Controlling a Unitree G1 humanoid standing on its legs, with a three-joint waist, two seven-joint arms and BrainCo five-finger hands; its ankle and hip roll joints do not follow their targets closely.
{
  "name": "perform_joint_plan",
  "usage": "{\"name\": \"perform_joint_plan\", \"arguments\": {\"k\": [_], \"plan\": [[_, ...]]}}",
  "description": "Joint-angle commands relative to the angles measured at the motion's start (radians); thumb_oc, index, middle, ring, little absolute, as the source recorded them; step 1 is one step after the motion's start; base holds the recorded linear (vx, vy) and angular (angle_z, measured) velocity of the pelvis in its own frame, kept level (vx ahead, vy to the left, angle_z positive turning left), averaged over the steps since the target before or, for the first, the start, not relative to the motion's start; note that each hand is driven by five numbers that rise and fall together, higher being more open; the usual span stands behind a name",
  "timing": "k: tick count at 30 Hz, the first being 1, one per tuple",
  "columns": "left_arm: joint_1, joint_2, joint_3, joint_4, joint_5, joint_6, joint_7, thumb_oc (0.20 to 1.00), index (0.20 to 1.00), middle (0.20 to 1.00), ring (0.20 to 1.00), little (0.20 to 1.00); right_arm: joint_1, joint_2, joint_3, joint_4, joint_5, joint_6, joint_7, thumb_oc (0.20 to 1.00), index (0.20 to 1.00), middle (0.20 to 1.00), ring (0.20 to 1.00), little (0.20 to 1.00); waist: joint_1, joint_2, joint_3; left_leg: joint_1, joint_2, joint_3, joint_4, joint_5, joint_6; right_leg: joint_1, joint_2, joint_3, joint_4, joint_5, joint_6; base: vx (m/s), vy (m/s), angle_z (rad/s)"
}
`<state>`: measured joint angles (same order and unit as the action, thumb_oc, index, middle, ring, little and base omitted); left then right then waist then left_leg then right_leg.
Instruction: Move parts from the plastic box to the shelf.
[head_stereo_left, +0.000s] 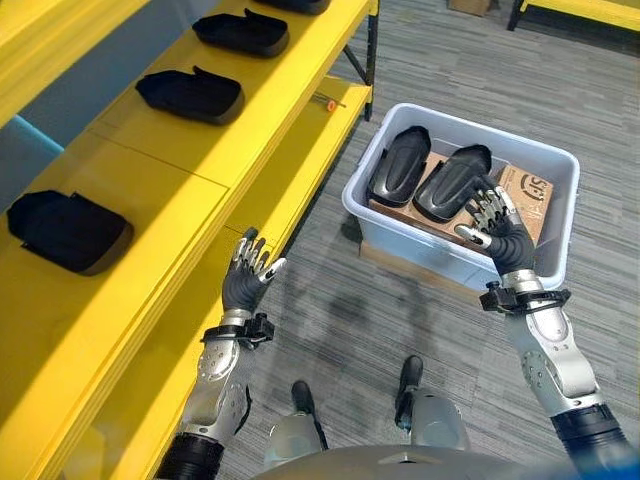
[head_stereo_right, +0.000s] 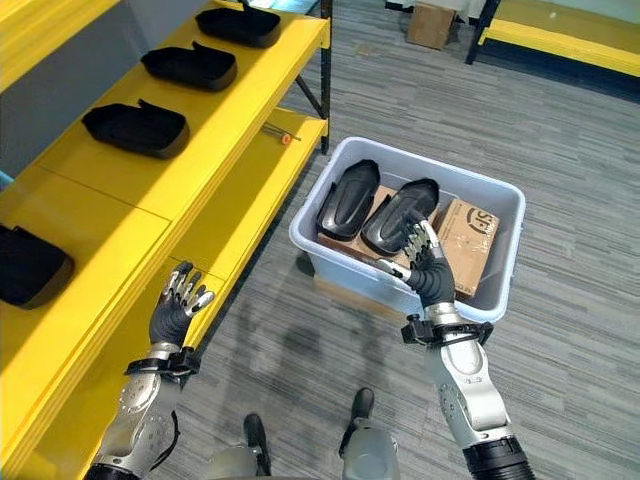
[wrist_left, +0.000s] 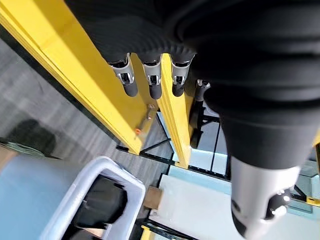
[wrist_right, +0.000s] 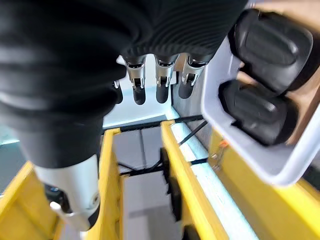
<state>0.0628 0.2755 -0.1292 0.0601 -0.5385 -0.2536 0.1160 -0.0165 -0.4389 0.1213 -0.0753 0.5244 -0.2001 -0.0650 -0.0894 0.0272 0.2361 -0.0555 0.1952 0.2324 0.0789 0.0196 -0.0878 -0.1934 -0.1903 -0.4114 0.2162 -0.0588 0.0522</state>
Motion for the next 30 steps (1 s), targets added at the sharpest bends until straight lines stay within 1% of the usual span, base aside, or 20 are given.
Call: {"name": "perform_joint_plan", "arguments": {"k": [1, 3, 4, 5, 6, 7, 8, 9, 10, 11, 13, 14, 15, 16, 17, 18, 19, 21, 25, 30], "plan": [[0.001, 0.042, 0.022, -0.082, 0.000, -0.061, 0.003, 1.000, 1.000, 1.000, 1.000, 1.000, -0.040, 0.024, -0.018, -0.066, 0.007, -0.079, -0.021, 1.000, 1.000, 1.000, 1.000, 1.000, 0.025, -0.037, -0.005, 0.025, 0.006, -0.073, 0.253, -0.017, -0.036, 0.048, 0.018, 0.077, -0.120, 0.065, 0.024, 0.17, -0.232, -0.26], [-0.001, 0.037, 0.019, -0.080, -0.004, -0.059, 0.005, 1.000, 1.000, 1.000, 1.000, 1.000, -0.035, 0.020, -0.024, -0.063, 0.009, -0.082, -0.024, 1.000, 1.000, 1.000, 1.000, 1.000, 0.038, -0.053, 0.007, -0.032, -0.022, -0.115, 0.380, 0.012, -0.035, 0.078, 0.037, 0.097, -0.136, 0.050, 0.003, 0.11, -0.134, -0.49], [-0.002, 0.038, 0.019, -0.080, -0.004, -0.059, 0.005, 1.000, 1.000, 1.000, 1.000, 1.000, -0.036, 0.021, -0.024, -0.063, 0.009, -0.082, -0.024, 1.000, 1.000, 1.000, 1.000, 1.000, 0.035, -0.056, 0.004, -0.039, -0.026, -0.118, 0.380, 0.016, -0.034, 0.075, 0.033, 0.095, -0.139, 0.053, 0.003, 0.13, -0.117, -0.52], [0.001, 0.031, 0.019, -0.081, -0.008, -0.054, 0.010, 1.000, 1.000, 1.000, 1.000, 1.000, -0.027, 0.021, -0.029, -0.062, 0.008, -0.082, -0.029, 1.000, 1.000, 1.000, 1.000, 1.000, 0.046, -0.069, 0.020, -0.101, -0.041, -0.141, 0.410, 0.004, -0.018, 0.101, 0.045, 0.118, -0.152, 0.037, -0.004, 0.12, -0.071, -0.55], [0.004, 0.029, 0.020, -0.085, -0.007, -0.052, 0.013, 1.000, 1.000, 1.000, 1.000, 1.000, -0.025, 0.020, -0.034, -0.058, 0.007, -0.083, -0.035, 1.000, 1.000, 1.000, 1.000, 1.000, 0.056, -0.081, 0.026, -0.153, -0.050, -0.154, 0.381, -0.015, -0.006, 0.112, 0.039, 0.127, -0.163, 0.037, 0.004, 0.19, -0.046, -0.36], [0.004, 0.028, 0.021, -0.086, -0.007, -0.051, 0.017, 1.000, 1.000, 1.000, 1.000, 1.000, -0.028, 0.020, -0.032, -0.053, 0.009, -0.084, -0.035, 1.000, 1.000, 1.000, 1.000, 1.000, 0.060, -0.090, 0.027, -0.183, -0.049, -0.166, 0.329, -0.019, 0.003, 0.114, 0.033, 0.138, -0.168, 0.039, 0.013, 0.17, 0.068, -0.11], [0.006, 0.027, 0.023, -0.085, -0.004, -0.053, 0.020, 1.000, 1.000, 1.000, 1.000, 1.000, -0.030, 0.020, -0.029, -0.042, 0.011, -0.086, -0.033, 1.000, 1.000, 1.000, 1.000, 1.000, 0.064, -0.094, 0.028, -0.201, -0.020, -0.173, 0.238, -0.002, 0.002, 0.123, 0.033, 0.153, -0.176, 0.037, 0.023, 0.20, 0.134, -0.09], [0.009, 0.025, 0.021, -0.082, -0.001, -0.056, 0.021, 1.000, 1.000, 1.000, 1.000, 1.000, -0.029, 0.020, -0.026, -0.029, 0.013, -0.087, -0.032, 1.000, 1.000, 1.000, 1.000, 1.000, 0.067, -0.091, 0.024, -0.206, 0.013, -0.169, 0.136, 0.040, -0.008, 0.129, 0.034, 0.162, -0.181, 0.036, 0.032, 0.23, 0.174, -0.25], [0.009, 0.023, 0.022, -0.076, 0.001, -0.058, 0.023, 1.000, 1.000, 1.000, 1.000, 1.000, -0.029, 0.021, -0.023, -0.015, 0.012, -0.089, -0.035, 1.000, 1.000, 1.000, 1.000, 1.000, 0.074, -0.082, 0.024, -0.219, 0.053, -0.160, 0.037, 0.123, -0.032, 0.141, 0.036, 0.164, -0.187, 0.033, 0.041, 0.26, 0.231, -0.48], [0.005, 0.022, 0.022, -0.070, 0.006, -0.057, 0.029, 1.000, 1.000, 1.000, 1.000, 1.000, -0.030, 0.024, -0.018, 0.006, 0.006, -0.086, -0.052, 1.000, 1.000, 1.000, 1.000, 1.000, 0.085, -0.074, 0.023, -0.243, 0.077, -0.175, -0.042, 0.174, -0.046, 0.158, 0.031, 0.172, -0.195, 0.033, 0.054, 0.28, 0.235, -0.47], [0.006, 0.015, 0.027, -0.059, 0.013, -0.066, 0.034, 1.000, 1.000, 1.000, 1.000, 1.000, -0.026, 0.027, -0.016, 0.012, -0.006, -0.089, -0.049, 1.000, 1.000, 1.000, 1.000, 1.000, 0.106, -0.059, 0.018, -0.208, 0.086, -0.247, -0.130, 0.231, -0.083, 0.190, 0.036, 0.217, -0.194, 0.019, 0.067, 0.30, 0.235, -0.70], [0.005, 0.010, 0.031, -0.055, 0.011, -0.069, 0.034, 1.000, 1.000, 1.000, 1.000, 1.000, -0.020, 0.032, -0.019, 0.014, -0.002, -0.089, -0.045, 1.000, 1.000, 1.000, 1.000, 1.000, 0.107, -0.052, 0.013, -0.200, 0.086, -0.254, -0.131, 0.231, -0.091, 0.204, 0.035, 0.229, -0.194, 0.009, 0.070, 0.35, 0.360, -1.23], [0.011, 0.009, 0.032, -0.046, 0.000, -0.070, 0.018, 1.000, 1.000, 1.000, 1.000, 1.000, -0.003, 0.046, -0.017, 0.021, 0.011, -0.084, -0.026, 1.000, 1.000, 1.000, 1.000, 1.000, 0.103, -0.043, -0.003, -0.153, 0.074, -0.253, -0.105, 0.173, -0.087, 0.226, 0.028, 0.265, -0.192, 0.000, 0.074, 0.30, 0.334, -1.32], [0.009, 0.011, 0.031, -0.051, 0.001, -0.074, 0.017, 1.000, 1.000, 1.000, 1.000, 1.000, 0.001, 0.050, -0.016, 0.021, 0.011, -0.081, -0.024, 1.000, 1.000, 1.000, 1.000, 1.000, 0.103, -0.043, -0.004, -0.140, 0.075, -0.235, -0.108, 0.177, -0.092, 0.235, 0.022, 0.267, -0.194, 0.005, 0.075, 0.28, 0.383, -1.35], [-0.005, 0.014, 0.028, -0.053, 0.001, -0.073, 0.020, 1.000, 1.000, 1.000, 1.000, 1.000, -0.003, 0.061, -0.017, 0.029, 0.016, -0.079, -0.027, 1.000, 1.000, 1.000, 1.000, 1.000, 0.102, -0.046, -0.006, -0.131, 0.060, -0.226, -0.082, 0.147, -0.076, 0.243, -0.002, 0.272, -0.194, 0.011, 0.087, 0.12, 0.186, -1.29], [-0.006, 0.015, 0.028, -0.052, 0.001, -0.073, 0.020, 1.000, 1.000, 1.000, 1.000, 1.000, -0.003, 0.062, -0.017, 0.029, 0.016, -0.079, -0.027, 1.000, 1.000, 1.000, 1.000, 1.000, 0.104, -0.049, -0.003, -0.129, 0.057, -0.223, -0.076, 0.142, -0.074, 0.245, -0.006, 0.275, -0.194, 0.011, 0.089, 0.15, 0.303, -1.12], [-0.020, 0.030, 0.030, -0.049, 0.007, -0.076, 0.029, 1.000, 1.000, 1.000, 1.000, 1.000, -0.012, 0.075, -0.005, 0.036, 0.015, -0.066, -0.025, 1.000, 1.000, 1.000, 1.000, 1.000, 0.100, -0.060, -0.007, -0.117, 0.027, -0.190, -0.050, 0.096, -0.048, 0.253, -0.047, 0.288, -0.189, 0.034, 0.110, 0.12, 0.257, -0.68], [-0.033, 0.044, 0.030, -0.043, 0.019, -0.077, 0.041, 1.000, 1.000, 1.000, 1.000, 1.000, -0.020, 0.088, 0.011, 0.036, 0.012, -0.058, -0.025, 1.000, 1.000, 1.000, 1.000, 1.000, 0.100, -0.072, -0.014, -0.117, 0.004, -0.157, -0.021, 0.062, -0.027, 0.233, -0.083, 0.306, -0.186, 0.060, 0.127, 0.11, 0.279, -0.10], [-0.073, 0.068, 0.038, -0.035, 0.029, -0.081, 0.065, 1.000, 1.000, 1.000, 1.000, 1.000, -0.051, 0.105, 0.052, 0.045, -0.001, -0.042, -0.018, 1.000, 1.000, 1.000, 1.000, 1.000, 0.090, -0.091, -0.035, -0.121, -0.040, -0.090, 0.013, 0.006, 0.005, 0.187, -0.146, 0.331, -0.200, 0.160, 0.166, 0.05, 0.202, -0.45], [-0.089, 0.072, 0.041, -0.025, 0.041, -0.079, 0.076, 1.000, 1.000, 1.000, 1.000, 1.000, -0.054, 0.102, 0.069, 0.031, -0.011, -0.028, 0.000, 1.000, 1.000, 1.000, 1.000, 1.000, 0.067, -0.096, -0.062, -0.109, -0.071, -0.060, 0.031, -0.036, 0.026, 0.174, -0.175, 0.341, -0.194, 0.200, 0.183, 0.06, 0.096, -0.25]]}}
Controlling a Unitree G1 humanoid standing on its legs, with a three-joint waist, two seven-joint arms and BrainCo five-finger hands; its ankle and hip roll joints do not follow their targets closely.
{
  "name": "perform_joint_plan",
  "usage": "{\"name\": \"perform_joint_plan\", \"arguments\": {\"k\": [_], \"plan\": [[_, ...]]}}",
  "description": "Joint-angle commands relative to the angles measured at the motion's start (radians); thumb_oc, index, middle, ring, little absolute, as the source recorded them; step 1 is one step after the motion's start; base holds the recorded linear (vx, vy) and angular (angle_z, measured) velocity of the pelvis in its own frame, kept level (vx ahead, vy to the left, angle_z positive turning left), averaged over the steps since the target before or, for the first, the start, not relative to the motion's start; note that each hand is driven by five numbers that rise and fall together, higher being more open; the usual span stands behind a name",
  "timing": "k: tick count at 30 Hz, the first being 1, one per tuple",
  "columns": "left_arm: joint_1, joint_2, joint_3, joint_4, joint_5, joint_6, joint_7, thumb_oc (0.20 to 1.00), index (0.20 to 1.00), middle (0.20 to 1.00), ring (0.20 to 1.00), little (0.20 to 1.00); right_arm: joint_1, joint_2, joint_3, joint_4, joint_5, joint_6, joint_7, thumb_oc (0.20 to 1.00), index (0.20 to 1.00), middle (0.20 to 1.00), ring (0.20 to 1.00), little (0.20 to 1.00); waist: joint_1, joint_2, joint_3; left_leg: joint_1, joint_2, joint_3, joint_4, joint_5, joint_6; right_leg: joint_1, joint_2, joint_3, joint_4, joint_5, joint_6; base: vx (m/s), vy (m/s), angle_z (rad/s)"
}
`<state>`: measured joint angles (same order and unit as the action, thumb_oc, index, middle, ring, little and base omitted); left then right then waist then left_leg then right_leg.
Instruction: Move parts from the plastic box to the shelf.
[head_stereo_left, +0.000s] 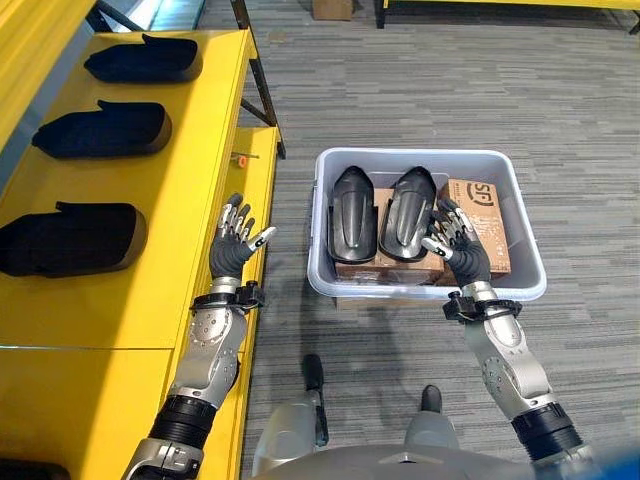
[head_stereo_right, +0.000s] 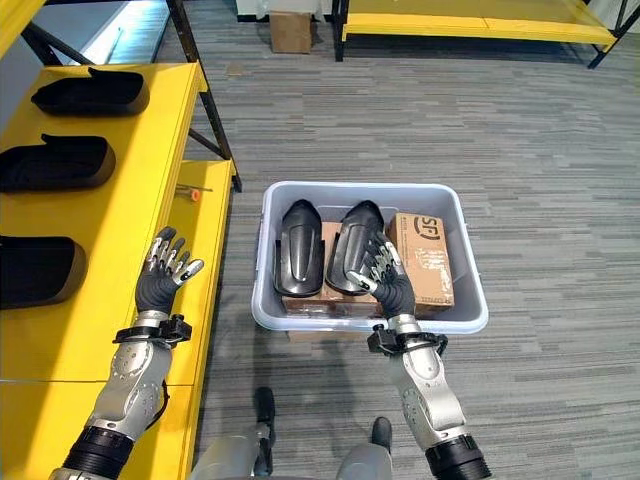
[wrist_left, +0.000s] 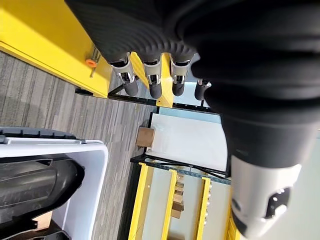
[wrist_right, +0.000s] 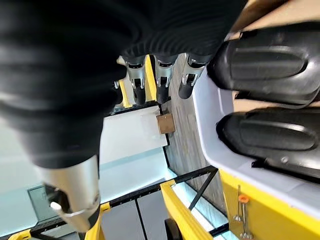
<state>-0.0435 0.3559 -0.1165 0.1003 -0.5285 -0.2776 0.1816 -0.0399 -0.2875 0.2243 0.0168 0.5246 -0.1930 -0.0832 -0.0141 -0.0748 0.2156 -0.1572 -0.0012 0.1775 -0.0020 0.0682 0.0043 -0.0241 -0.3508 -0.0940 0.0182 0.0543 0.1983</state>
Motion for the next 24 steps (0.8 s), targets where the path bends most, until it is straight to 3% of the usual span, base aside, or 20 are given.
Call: {"name": "perform_joint_plan", "arguments": {"k": [1, 6, 8, 9, 10, 11, 12, 14, 18, 20, 24], "plan": [[0.018, -0.010, 0.028, -0.066, 0.031, -0.055, 0.009, 1.000, 1.000, 1.000, 1.000, 1.000, -0.028, -0.050, -0.030, -0.063, -0.011, -0.031, 0.021, 1.000, 1.000, 1.000, 1.000, 1.000, -0.011, 0.004, -0.044, -0.002, 0.123, -0.002, 0.113, -0.089, -0.064, 0.004, -0.017, 0.025, 0.007, 0.093, 0.039, 0.05, 0.037, -0.16], [0.026, -0.006, 0.027, -0.085, 0.034, -0.051, -0.002, 1.000, 1.000, 1.000, 1.000, 1.000, -0.036, -0.058, -0.012, -0.075, -0.014, -0.025, 0.035, 1.000, 1.000, 1.000, 1.000, 1.000, -0.016, -0.002, -0.047, 0.002, 0.118, 0.008, 0.149, -0.120, -0.053, 0.006, -0.027, 0.020, 0.029, 0.116, 0.050, 0.04, 0.037, -0.07], [0.029, -0.001, 0.014, -0.095, 0.032, -0.045, -0.010, 1.000, 1.000, 1.000, 1.000, 1.000, -0.043, -0.054, -0.004, -0.081, -0.018, -0.024, 0.033, 1.000, 1.000, 1.000, 1.000, 1.000, -0.018, -0.001, -0.040, 0.016, 0.103, 0.010, 0.144, -0.136, -0.033, -0.020, -0.036, 0.018, 0.094, 0.163, 0.058, -0.01, 0.107, -0.07], [0.026, 0.003, 0.005, -0.102, 0.030, -0.043, -0.015, 1.000, 1.000, 1.000, 1.000, 1.000, -0.049, -0.053, -0.003, -0.096, -0.020, -0.024, 0.029, 1.000, 1.000, 1.000, 1.000, 1.000, -0.024, 0.009, -0.022, 0.026, 0.097, 0.016, 0.133, -0.140, -0.014, -0.082, -0.037, 0.043, 0.180, 0.228, 0.057, -0.07, 0.169, -0.02], [0.021, 0.010, -0.006, -0.110, 0.028, -0.043, -0.018, 1.000, 1.000, 1.000, 1.000, 1.000, -0.055, -0.053, 0.003, -0.097, -0.018, -0.029, 0.028, 1.000, 1.000, 1.000, 1.000, 1.000, -0.035, 0.029, 0.010, 0.035, 0.101, 0.009, 0.126, -0.140, -0.007, -0.133, -0.020, 0.072, 0.242, 0.221, 0.045, -0.06, 0.164, 0.01], [0.022, 0.012, -0.004, -0.119, 0.026, -0.045, -0.021, 1.000, 1.000, 1.000, 1.000, 1.000, -0.061, -0.056, 0.007, -0.097, -0.019, -0.029, 0.026, 1.000, 1.000, 1.000, 1.000, 1.000, -0.029, 0.032, 0.017, 0.042, 0.095, 0.016, 0.126, -0.153, -0.008, -0.147, -0.049, 0.040, 0.222, 0.228, 0.037, -0.01, 0.048, -0.07], [0.020, 0.014, 0.000, -0.130, 0.015, -0.050, -0.017, 1.000, 1.000, 1.000, 1.000, 1.000, -0.096, -0.060, 0.020, -0.087, -0.017, -0.031, 0.015, 1.000, 1.000, 1.000, 1.000, 1.000, -0.028, 0.027, 0.030, 0.053, 0.094, 0.032, 0.122, -0.164, -0.023, -0.156, -0.102, -0.026, 0.118, 0.262, 0.041, 0.01, -0.097, -0.19], [0.023, 0.012, 0.007, -0.136, 0.003, -0.055, 0.002, 1.000, 1.000, 1.000, 1.000, 1.000, -0.132, -0.065, 0.026, -0.083, -0.029, -0.033, 0.009, 1.000, 1.000, 1.000, 1.000, 1.000, -0.025, 0.023, 0.053, 0.048, 0.142, 0.046, 0.149, -0.177, -0.052, -0.198, -0.108, -0.069, 0.041, 0.245, 0.046, 0.03, -0.253, -0.43], [0.020, -0.004, -0.015, -0.122, -0.009, -0.058, -0.009, 1.000, 1.000, 1.000, 1.000, 1.000, -0.106, -0.082, 0.006, -0.098, -0.026, -0.037, 0.005, 1.000, 1.000, 1.000, 1.000, 1.000, -0.021, -0.005, 0.056, 0.032, 0.182, 0.028, 0.151, -0.140, -0.098, -0.180, -0.086, -0.082, 0.067, 0.182, 0.047, 0.07, -0.267, -0.06], [0.024, -0.012, -0.017, -0.129, -0.017, -0.050, -0.012, 1.000, 1.000, 1.000, 1.000, 1.000, -0.094, -0.090, -0.008, -0.112, -0.018, -0.042, 0.006, 1.000, 1.000, 1.000, 1.000, 1.000, -0.028, 0.003, 0.060, 0.032, 0.220, 0.010, 0.123, -0.107, -0.123, -0.177, -0.060, -0.115, 0.091, 0.111, 0.029, 0.06, -0.280, 0.44], [0.030, -0.010, -0.019, -0.142, -0.023, -0.049, -0.021, 1.000, 1.000, 1.000, 1.000, 1.000, -0.074, -0.105, -0.022, -0.110, -0.015, -0.058, -0.008, 1.000, 1.000, 1.000, 1.000, 1.000, -0.033, 0.026, 0.091, -0.002, 0.278, -0.018, 0.104, -0.061, -0.149, -0.210, -0.019, -0.150, 0.164, 0.028, 0.001, -0.01, -0.260, 0.18]]}}
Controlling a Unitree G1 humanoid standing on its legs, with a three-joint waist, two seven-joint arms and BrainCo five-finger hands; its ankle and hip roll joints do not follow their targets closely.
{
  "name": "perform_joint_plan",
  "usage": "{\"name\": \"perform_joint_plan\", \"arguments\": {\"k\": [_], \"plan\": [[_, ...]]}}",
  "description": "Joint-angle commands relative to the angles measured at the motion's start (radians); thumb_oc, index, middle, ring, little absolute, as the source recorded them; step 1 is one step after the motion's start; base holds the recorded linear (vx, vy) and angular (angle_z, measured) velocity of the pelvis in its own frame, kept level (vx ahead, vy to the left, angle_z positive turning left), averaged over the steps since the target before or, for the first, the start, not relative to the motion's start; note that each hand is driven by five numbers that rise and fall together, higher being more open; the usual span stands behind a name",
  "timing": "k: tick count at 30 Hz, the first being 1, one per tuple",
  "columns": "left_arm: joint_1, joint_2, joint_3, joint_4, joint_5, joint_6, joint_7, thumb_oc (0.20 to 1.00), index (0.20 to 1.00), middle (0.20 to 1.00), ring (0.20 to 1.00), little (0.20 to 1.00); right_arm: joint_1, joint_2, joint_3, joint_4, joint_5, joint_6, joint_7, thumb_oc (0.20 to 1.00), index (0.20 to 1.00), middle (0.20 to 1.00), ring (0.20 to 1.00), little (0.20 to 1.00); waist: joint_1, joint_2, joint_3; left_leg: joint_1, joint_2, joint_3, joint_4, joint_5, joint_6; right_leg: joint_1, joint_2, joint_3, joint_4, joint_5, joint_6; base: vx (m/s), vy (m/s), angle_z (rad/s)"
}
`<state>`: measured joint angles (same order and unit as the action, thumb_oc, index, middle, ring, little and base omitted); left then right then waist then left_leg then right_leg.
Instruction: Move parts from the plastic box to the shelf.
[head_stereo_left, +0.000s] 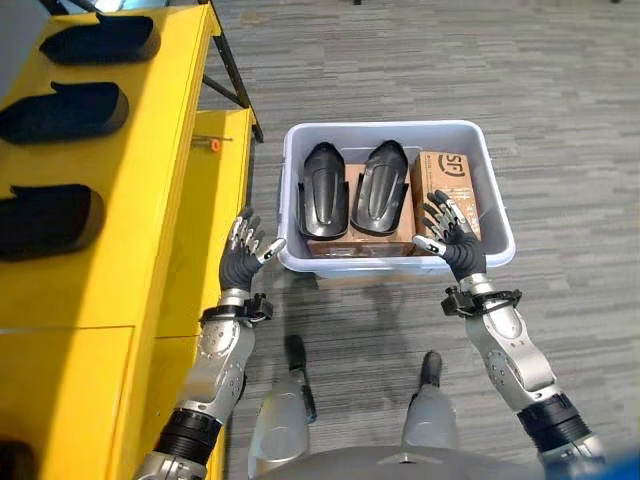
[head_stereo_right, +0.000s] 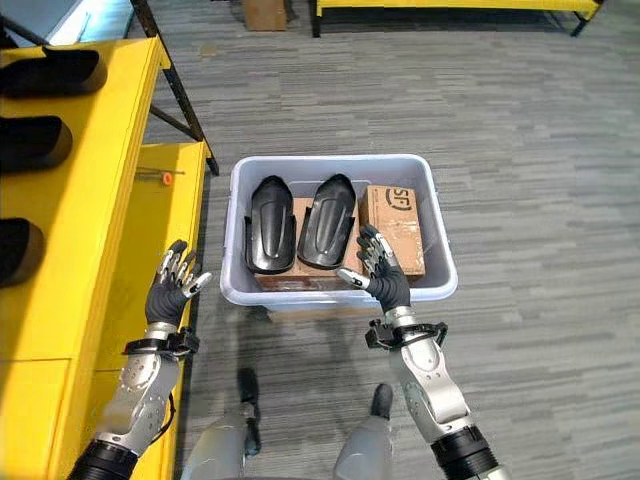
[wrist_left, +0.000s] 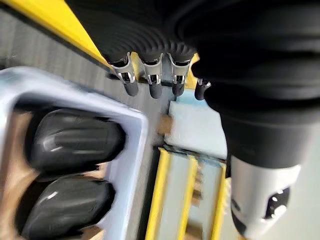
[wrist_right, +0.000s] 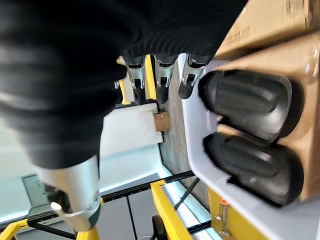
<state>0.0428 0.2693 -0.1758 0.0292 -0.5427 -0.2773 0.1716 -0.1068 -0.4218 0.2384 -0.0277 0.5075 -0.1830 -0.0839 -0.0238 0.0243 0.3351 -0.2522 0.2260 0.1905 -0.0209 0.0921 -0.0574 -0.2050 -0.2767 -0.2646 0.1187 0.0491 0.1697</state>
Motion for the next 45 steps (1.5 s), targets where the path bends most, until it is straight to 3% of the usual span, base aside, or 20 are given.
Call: {"name": "perform_joint_plan", "arguments": {"k": [1, 8, 19, 34, 45], "plan": [[-0.055, 0.076, 0.042, -0.072, -0.011, -0.050, -0.011, 1.000, 1.000, 1.000, 1.000, 1.000, -0.010, 0.029, -0.038, -0.065, -0.002, -0.070, -0.011, 1.000, 1.000, 1.000, 1.000, 1.000, -0.024, -0.066, -0.023, 0.085, 0.062, -0.036, 0.118, -0.076, -0.090, -0.045, -0.084, 0.015, 0.078, 0.024, 0.026, -0.02, -0.223, 0.01], [-0.042, 0.070, 0.074, -0.095, -0.001, -0.068, 0.019, 1.000, 1.000, 1.000, 1.000, 1.000, -0.077, 0.027, -0.060, -0.081, -0.049, -0.107, -0.089, 1.000, 1.000, 1.000, 1.000, 1.000, -0.016, -0.030, 0.022, 0.048, 0.108, -0.016, 0.075, -0.035, -0.108, -0.193, -0.040, 0.038, 0.164, -0.018, 0.005, -0.01, -0.141, -0.08], [-0.106, 0.071, 0.077, -0.142, -0.001, -0.097, 0.076, 1.000, 1.000, 1.000, 1.000, 1.000, -0.357, 0.076, -0.021, -0.036, -0.195, -0.122, -0.242, 1.000, 1.000, 1.000, 1.000, 1.000, 0.007, 0.000, 0.050, 0.003, 0.109, -0.002, 0.060, -0.023, -0.117, -0.330, -0.021, 0.077, 0.197, -0.013, 0.001, 0.00, -0.047, -0.06], [-0.179, 0.095, 0.055, -0.196, -0.014, -0.129, 0.100, 1.000, 1.000, 1.000, 1.000, 1.000, -0.617, 0.131, 0.035, 0.248, -0.055, -0.107, -0.274, 1.000, 1.000, 1.000, 1.000, 1.000, 0.055, 0.026, 0.076, -0.034, 0.073, -0.025, 0.043, -0.021, -0.115, -0.337, -0.045, 0.066, 0.152, 0.022, 0.004, 0.00, 0.016, 0.04], [-0.265, 0.113, -0.038, -0.190, -0.060, -0.137, 0.075, 1.000, 1.000, 1.000, 1.000, 1.000, -0.828, 0.148, 0.053, 0.624, 0.091, -0.085, -0.290, 1.000, 1.000, 1.000, 1.000, 1.000, 0.091, 0.044, 0.086, -0.049, 0.058, -0.034, 0.030, -0.013, -0.120, -0.325, -0.053, 0.060, 0.106, 0.044, 0.004, 0.00, 0.043, 0.02]]}}
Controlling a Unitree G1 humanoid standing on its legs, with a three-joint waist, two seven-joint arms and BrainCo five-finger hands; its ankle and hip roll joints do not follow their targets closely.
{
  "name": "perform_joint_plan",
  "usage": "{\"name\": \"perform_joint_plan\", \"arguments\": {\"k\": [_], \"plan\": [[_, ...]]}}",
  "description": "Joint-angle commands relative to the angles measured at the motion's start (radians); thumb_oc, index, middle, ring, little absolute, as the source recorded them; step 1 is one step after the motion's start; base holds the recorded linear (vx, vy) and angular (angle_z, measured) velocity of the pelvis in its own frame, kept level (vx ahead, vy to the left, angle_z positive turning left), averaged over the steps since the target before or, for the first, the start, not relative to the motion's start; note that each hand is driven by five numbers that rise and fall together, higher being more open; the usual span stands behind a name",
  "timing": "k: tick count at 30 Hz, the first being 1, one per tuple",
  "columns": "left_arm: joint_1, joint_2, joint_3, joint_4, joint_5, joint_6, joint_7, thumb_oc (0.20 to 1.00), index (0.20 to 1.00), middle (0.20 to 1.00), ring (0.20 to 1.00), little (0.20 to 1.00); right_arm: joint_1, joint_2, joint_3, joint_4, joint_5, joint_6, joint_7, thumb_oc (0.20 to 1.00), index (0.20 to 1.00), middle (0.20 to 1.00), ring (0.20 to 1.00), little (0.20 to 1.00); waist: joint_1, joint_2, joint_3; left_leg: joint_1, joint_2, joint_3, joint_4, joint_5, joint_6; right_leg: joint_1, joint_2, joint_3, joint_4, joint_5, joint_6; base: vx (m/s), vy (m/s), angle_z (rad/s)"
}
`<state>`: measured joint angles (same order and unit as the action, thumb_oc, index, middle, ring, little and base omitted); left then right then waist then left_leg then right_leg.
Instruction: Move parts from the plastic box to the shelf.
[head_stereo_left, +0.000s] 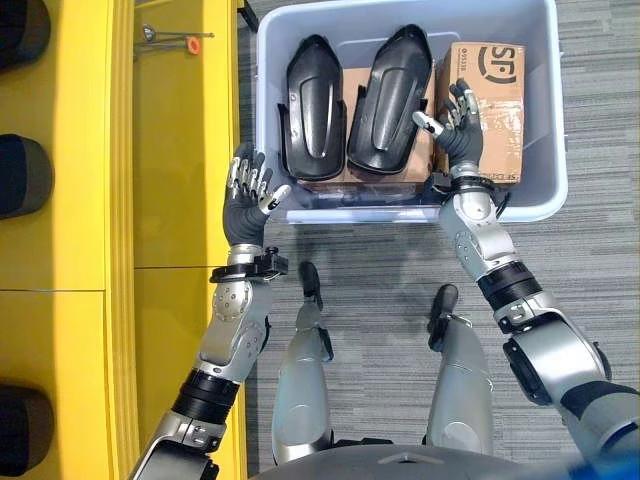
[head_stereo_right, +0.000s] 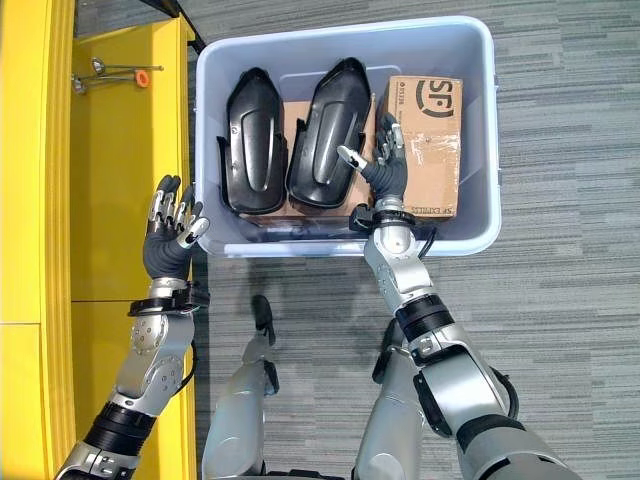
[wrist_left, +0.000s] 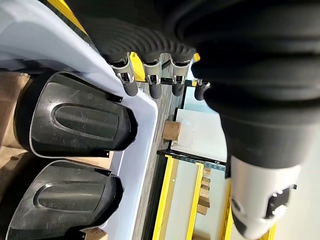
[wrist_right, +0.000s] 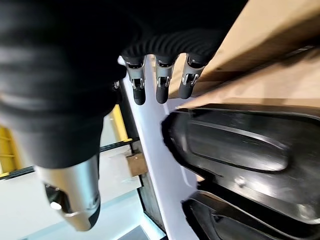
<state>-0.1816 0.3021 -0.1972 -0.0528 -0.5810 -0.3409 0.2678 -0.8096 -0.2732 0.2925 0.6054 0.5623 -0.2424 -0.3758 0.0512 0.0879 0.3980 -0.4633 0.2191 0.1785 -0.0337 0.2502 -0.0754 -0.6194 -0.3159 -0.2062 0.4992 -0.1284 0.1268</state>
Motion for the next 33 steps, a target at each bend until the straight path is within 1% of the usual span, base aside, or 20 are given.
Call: {"name": "perform_joint_plan", "arguments": {"k": [1, 10, 12, 24, 33], "plan": [[-0.046, 0.081, -0.023, -0.109, -0.025, -0.075, -0.025, 1.000, 1.000, 1.000, 1.000, 1.000, -0.133, 0.002, -0.001, 0.008, 0.043, -0.026, 0.003, 1.000, 1.000, 1.000, 1.000, 1.000, 0.018, -0.019, 0.023, 0.160, 0.063, -0.023, 0.042, -0.170, -0.102, 0.090, -0.013, 0.001, -0.276, 0.221, 0.048, 0.00, 0.000, 0.00], [-0.079, 0.082, -0.053, -0.097, -0.037, -0.085, -0.025, 1.000, 1.000, 1.000, 1.000, 1.000, -0.204, -0.005, 0.022, 0.159, 0.058, -0.009, 0.012, 1.000, 1.000, 1.000, 1.000, 1.000, 0.038, -0.010, 0.030, 0.143, 0.062, -0.038, 0.039, -0.159, -0.104, 0.084, -0.014, -0.007, -0.284, 0.224, 0.048, 0.00, 0.000, 0.00], [-0.083, 0.088, -0.061, -0.100, -0.033, -0.084, -0.023, 1.000, 1.000, 1.000, 1.000, 1.000, -0.224, -0.011, 0.015, 0.236, 0.075, -0.009, 0.007, 1.000, 1.000, 1.000, 1.000, 1.000, 0.045, -0.005, 0.032, 0.136, 0.061, -0.044, 0.034, -0.153, -0.105, 0.084, -0.015, -0.012, -0.285, 0.221, 0.049, 0.01, 0.009, 0.10], [-0.101, 0.094, -0.080, -0.098, -0.033, -0.089, -0.016, 1.000, 1.000, 1.000, 1.000, 1.000, -0.298, -0.034, 0.006, 0.495, 0.091, 0.027, 0.000, 1.000, 1.000, 1.000, 1.000, 1.000, 0.068, 0.012, 0.038, 0.125, 0.054, -0.056, 0.022, -0.143, -0.106, 0.077, -0.018, -0.016, -0.289, 0.221, 0.052, 0.00, 0.004, 0.03], [-0.121, 0.098, -0.098, -0.097, -0.033, -0.096, -0.010, 1.000, 1.000, 1.000, 1.000, 1.000, -0.347, -0.064, 0.011, 0.607, 0.081, 0.046, -0.003, 1.000, 1.000, 1.000, 1.000, 1.000, 0.088, 0.023, 0.041, 0.107, 0.051, -0.076, 0.012, -0.129, -0.107, 0.066, -0.018, -0.024, -0.285, 0.217, 0.055, 0.00, 0.000, 0.02]]}}
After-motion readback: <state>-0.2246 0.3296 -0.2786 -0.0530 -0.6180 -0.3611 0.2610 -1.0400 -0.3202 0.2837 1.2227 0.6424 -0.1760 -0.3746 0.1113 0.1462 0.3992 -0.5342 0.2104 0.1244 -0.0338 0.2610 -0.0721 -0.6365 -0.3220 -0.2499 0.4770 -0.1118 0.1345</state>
